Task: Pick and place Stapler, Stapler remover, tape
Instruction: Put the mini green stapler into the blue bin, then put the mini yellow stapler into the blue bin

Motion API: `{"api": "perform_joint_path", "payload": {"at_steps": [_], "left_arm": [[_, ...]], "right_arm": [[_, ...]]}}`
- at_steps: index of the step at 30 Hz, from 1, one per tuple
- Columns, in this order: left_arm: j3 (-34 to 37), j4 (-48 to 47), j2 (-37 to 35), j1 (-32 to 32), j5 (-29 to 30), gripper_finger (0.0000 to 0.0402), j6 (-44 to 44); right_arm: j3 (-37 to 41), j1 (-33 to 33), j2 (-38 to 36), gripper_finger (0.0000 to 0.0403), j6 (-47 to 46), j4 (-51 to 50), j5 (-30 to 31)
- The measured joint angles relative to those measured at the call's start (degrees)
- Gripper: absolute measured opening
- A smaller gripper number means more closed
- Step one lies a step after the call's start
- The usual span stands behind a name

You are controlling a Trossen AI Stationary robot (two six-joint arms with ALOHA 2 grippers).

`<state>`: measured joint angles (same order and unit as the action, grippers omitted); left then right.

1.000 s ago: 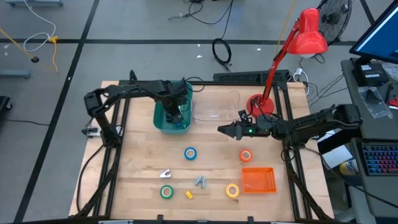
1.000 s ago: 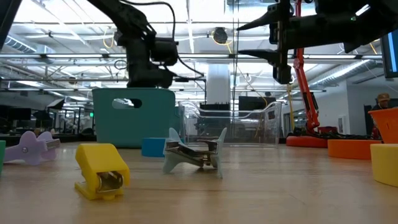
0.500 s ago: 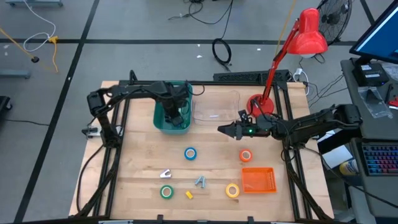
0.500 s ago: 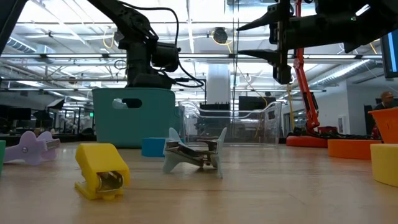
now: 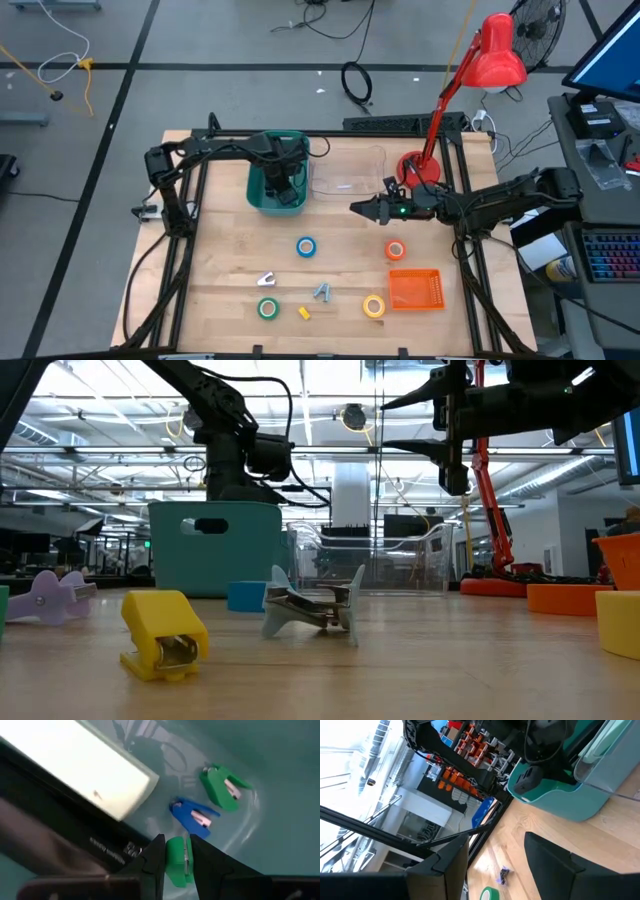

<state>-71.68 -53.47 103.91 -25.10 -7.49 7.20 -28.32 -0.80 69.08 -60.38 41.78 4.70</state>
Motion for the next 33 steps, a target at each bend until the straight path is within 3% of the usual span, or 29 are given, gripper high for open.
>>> {"api": "perform_joint_path", "payload": {"at_steps": [12, 24, 33], "left_arm": [[0.00, 0.17, -0.03, 0.27, -0.31, 0.0102, 1.51], [0.00, 0.05, -0.03, 0.48, -0.11, 0.0226, 2.41], [0.07, -1.09, -6.61, 0.45, -2.82, 0.0263, 5.64]], "right_arm": [[0.00, -0.02, 0.00, 0.0185, 0.22, 0.00, -0.27], [0.00, -0.04, 0.00, 0.0185, 1.70, 0.00, -0.44], [0.00, -0.04, 0.00, 0.0185, 1.66, 0.02, -0.44]]}}
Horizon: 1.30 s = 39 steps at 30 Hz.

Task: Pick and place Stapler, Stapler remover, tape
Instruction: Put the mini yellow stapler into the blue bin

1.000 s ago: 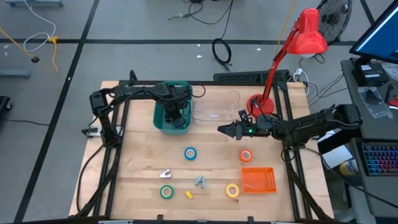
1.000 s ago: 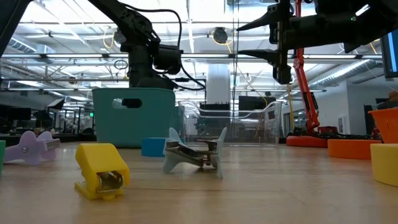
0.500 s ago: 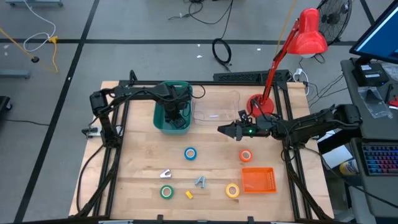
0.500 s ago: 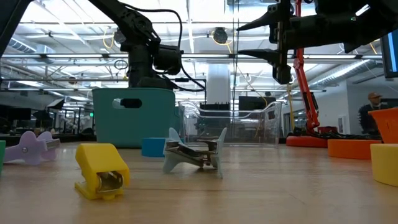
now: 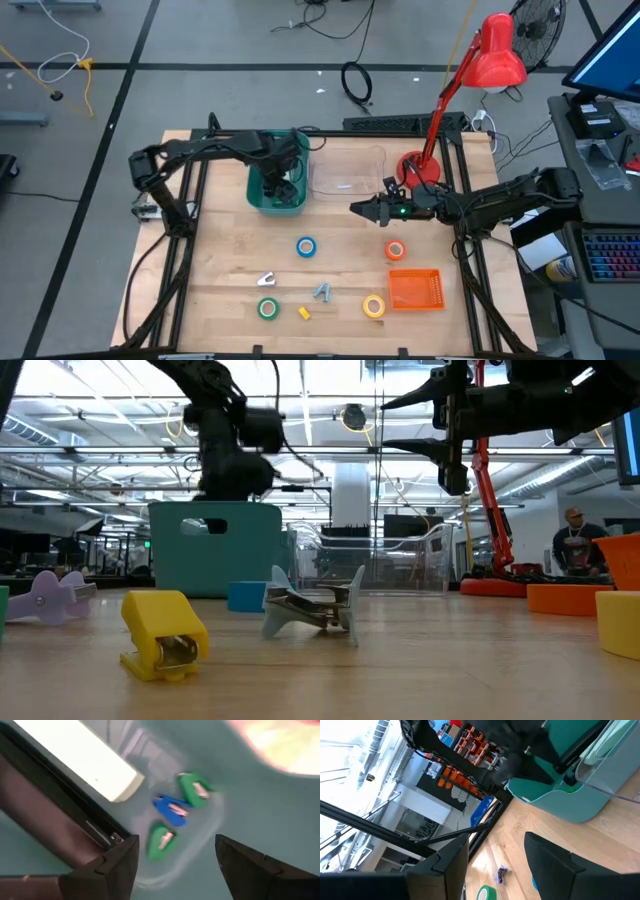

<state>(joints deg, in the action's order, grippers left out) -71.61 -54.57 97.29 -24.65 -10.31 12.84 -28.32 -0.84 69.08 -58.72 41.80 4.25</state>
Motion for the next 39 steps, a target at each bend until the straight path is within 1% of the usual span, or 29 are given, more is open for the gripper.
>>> {"api": "perform_joint_path", "payload": {"at_steps": [3, 7, 12, 14, 17, 19, 23, 25, 27, 30, 32, 34, 37, 39], "left_arm": [[0.00, 1.21, -4.82, 0.50, -1.27, 0.0263, 0.90], [0.00, 3.16, -12.45, 2.09, -1.26, 0.0258, 1.22], [0.00, 4.24, -21.50, 4.86, -1.26, 0.0262, 1.65], [0.00, 4.19, -24.80, 6.01, -1.26, 0.0264, 2.86], [0.00, 4.24, -29.11, 7.80, -1.22, 0.0262, 6.59], [0.00, 4.24, -31.38, 9.37, -1.13, 0.0259, 7.32], [0.00, 5.32, -35.03, 13.91, -1.05, 0.0259, 4.16], [0.00, 5.38, -36.49, 16.35, 0.04, 0.0262, 3.09], [0.00, 5.42, -37.76, 18.82, 1.99, 0.0265, 2.93], [0.05, 6.72, -39.67, 22.34, 5.62, 0.0266, 2.79], [0.99, 9.89, -41.65, 24.23, 6.85, 0.0267, 2.30], [2.76, 13.16, -43.77, 25.50, 7.12, 0.0267, 2.03], [6.99, 15.98, -47.51, 26.92, 7.60, 0.0267, 2.84], [10.68, 18.14, -50.02, 27.59, 8.31, 0.0267, 4.86]], "right_arm": [[0.00, 0.00, 0.00, 0.0185, 0.03, 0.00, 0.03], [0.00, 0.00, 0.00, 0.0185, 2.13, -0.02, 0.13], [0.00, 0.02, 0.00, 0.0185, 10.21, -0.02, 0.17], [0.00, 0.02, 0.00, 0.0185, 11.72, -0.02, 0.17], [0.00, 0.02, 0.00, 0.0185, 11.40, -0.02, 0.17], [0.01, 0.01, 0.00, 0.0185, 11.43, -0.01, 0.09], [0.00, -0.37, 0.00, 0.0185, 11.47, 0.00, 0.04], [0.02, -0.37, 0.00, 0.0185, 11.62, -0.02, -0.11], [0.02, -0.37, 0.00, 0.0185, 12.80, 0.07, -1.65], [0.02, -0.41, 0.02, 0.0185, 16.25, 0.50, -5.90], [0.04, -1.00, 0.04, 0.0185, 17.80, 1.36, -8.64], [0.04, -2.39, 0.04, 0.0185, 19.76, 3.64, -9.84], [-1.12, -5.44, 0.02, 0.0185, 21.96, 4.25, -10.35], [-2.58, -7.56, 0.06, 0.0185, 22.77, 3.84, -10.34]]}}
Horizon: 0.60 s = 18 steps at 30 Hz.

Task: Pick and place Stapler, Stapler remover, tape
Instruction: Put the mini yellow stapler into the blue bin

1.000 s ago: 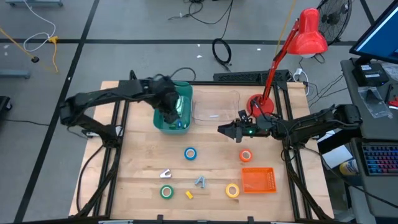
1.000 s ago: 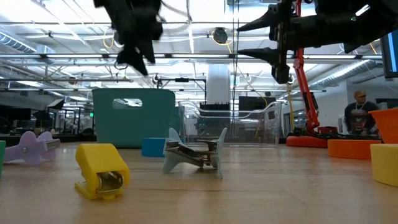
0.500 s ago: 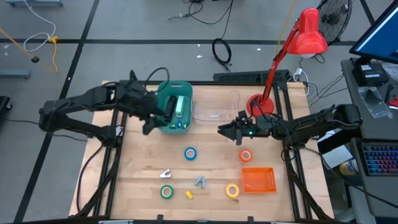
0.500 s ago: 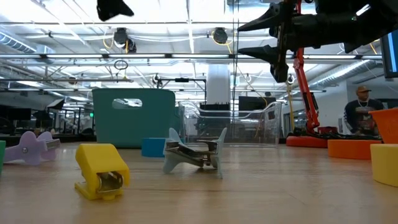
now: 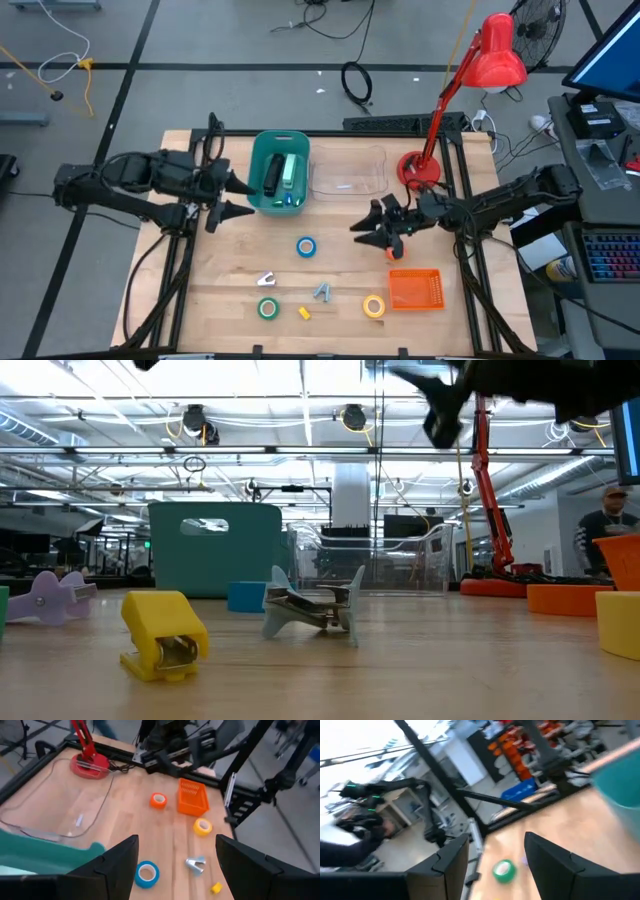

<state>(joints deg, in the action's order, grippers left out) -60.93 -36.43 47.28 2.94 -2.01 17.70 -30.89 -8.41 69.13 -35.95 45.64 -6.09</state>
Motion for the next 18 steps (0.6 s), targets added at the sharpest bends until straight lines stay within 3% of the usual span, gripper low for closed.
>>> {"api": "perform_joint_path", "payload": {"at_steps": [7, 12, 18], "left_arm": [[13.16, 9.45, -7.74, 1.80, 0.55, 0.0267, 3.25], [18.15, 9.95, -12.00, 2.58, -1.05, 0.0267, 3.43], [20.92, 8.27, -17.31, 3.60, -4.45, 0.0267, 1.57]], "right_arm": [[-11.78, -6.68, 3.05, 0.0180, 2.08, -13.64, 3.13], [-21.92, -10.63, 9.00, 0.0168, 2.17, -26.02, 7.48], [-32.41, -14.05, 19.63, 0.0158, -2.57, -27.91, 9.38]]}}
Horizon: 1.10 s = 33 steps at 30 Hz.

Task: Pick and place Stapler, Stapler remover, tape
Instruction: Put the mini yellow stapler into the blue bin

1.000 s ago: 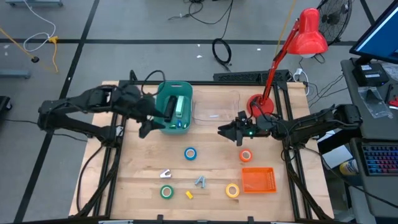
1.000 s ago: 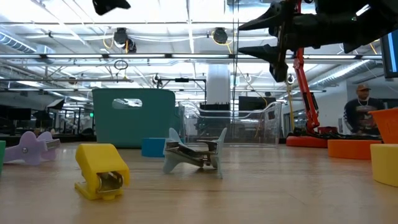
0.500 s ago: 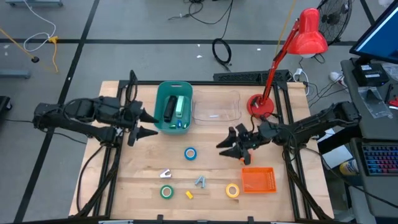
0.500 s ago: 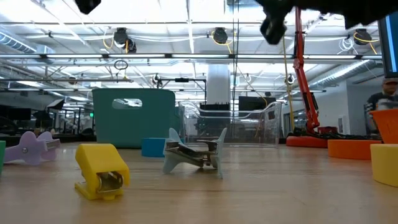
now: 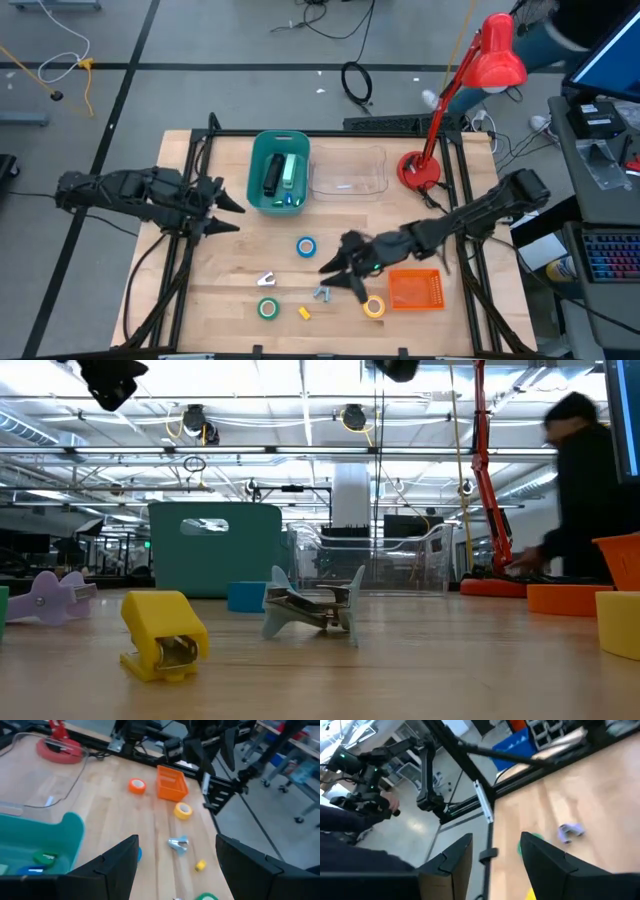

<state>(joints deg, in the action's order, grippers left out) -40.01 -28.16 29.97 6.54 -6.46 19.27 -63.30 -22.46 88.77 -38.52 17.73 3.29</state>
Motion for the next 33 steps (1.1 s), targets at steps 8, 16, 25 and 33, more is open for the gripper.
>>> {"api": "perform_joint_path", "payload": {"at_steps": [8, 16, 25, 33], "left_arm": [[0.13, -7.04, -6.12, 1.14, -1.11, 0.0267, -2.61], [0.16, -10.65, -9.58, 2.23, -1.26, 0.0267, -3.59], [0.14, -13.53, -9.92, 2.61, -1.25, 0.0267, -4.19], [0.14, -13.93, -9.92, 2.61, -1.22, 0.0267, -5.05]], "right_arm": [[-13.51, -2.95, 13.20, 0.0147, -7.07, -6.26, -0.31], [-19.97, -4.12, 20.52, 0.0142, -15.88, -9.52, -0.54], [-20.90, -5.64, 25.70, 0.0143, -28.29, -9.09, -4.21], [-20.90, -5.64, 26.45, 0.0143, -33.03, -9.57, -6.33]]}}
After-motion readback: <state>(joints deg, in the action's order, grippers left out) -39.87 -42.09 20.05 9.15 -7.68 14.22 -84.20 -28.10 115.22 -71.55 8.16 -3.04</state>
